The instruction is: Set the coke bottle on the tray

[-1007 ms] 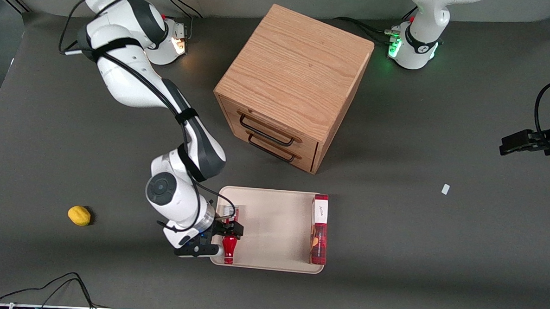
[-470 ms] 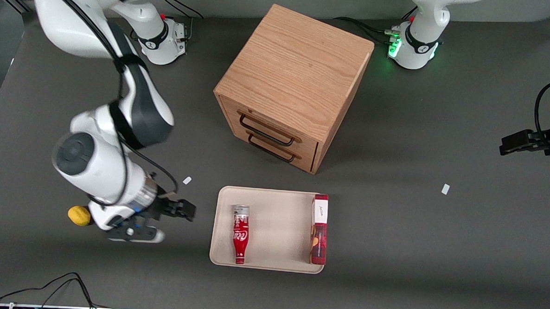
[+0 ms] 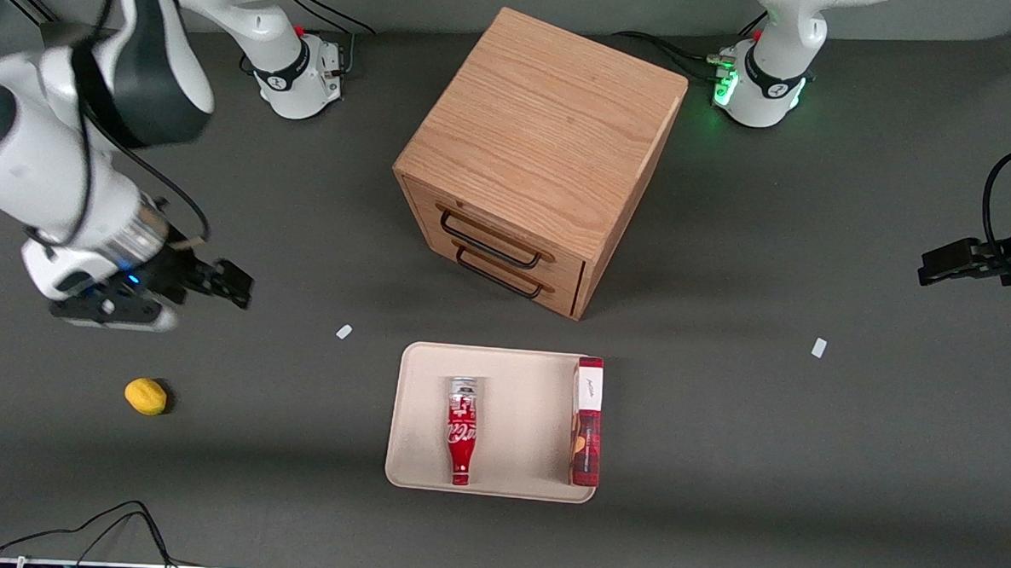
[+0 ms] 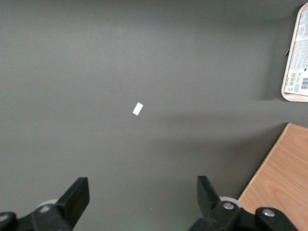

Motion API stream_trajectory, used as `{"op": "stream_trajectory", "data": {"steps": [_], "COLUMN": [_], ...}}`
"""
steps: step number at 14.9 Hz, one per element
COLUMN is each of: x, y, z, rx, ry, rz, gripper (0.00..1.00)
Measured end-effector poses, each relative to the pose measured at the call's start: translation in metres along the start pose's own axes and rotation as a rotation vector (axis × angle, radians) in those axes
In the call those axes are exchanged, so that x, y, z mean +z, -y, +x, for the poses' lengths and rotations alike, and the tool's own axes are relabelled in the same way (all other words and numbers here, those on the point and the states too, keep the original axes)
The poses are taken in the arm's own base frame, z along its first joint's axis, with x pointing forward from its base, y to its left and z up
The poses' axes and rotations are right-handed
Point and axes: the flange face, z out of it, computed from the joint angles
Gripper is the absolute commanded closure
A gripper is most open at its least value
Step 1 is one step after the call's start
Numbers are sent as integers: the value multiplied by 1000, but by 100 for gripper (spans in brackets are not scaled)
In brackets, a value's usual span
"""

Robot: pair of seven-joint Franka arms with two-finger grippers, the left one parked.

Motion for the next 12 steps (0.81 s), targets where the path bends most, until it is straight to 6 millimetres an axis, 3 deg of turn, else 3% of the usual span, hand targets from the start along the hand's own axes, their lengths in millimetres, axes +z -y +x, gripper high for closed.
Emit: {"op": "stream_trajectory", "data": {"steps": [3,6,9,12], "x": [-26,-55,-75,-82], "y": [-48,-66,-79,-80], "z": [-46,-81,-93,-94], "rx": [3,21,34,35], "ry": [6,32,16,4], "rz": [10,20,31,33], "gripper": [0,0,0,0]}}
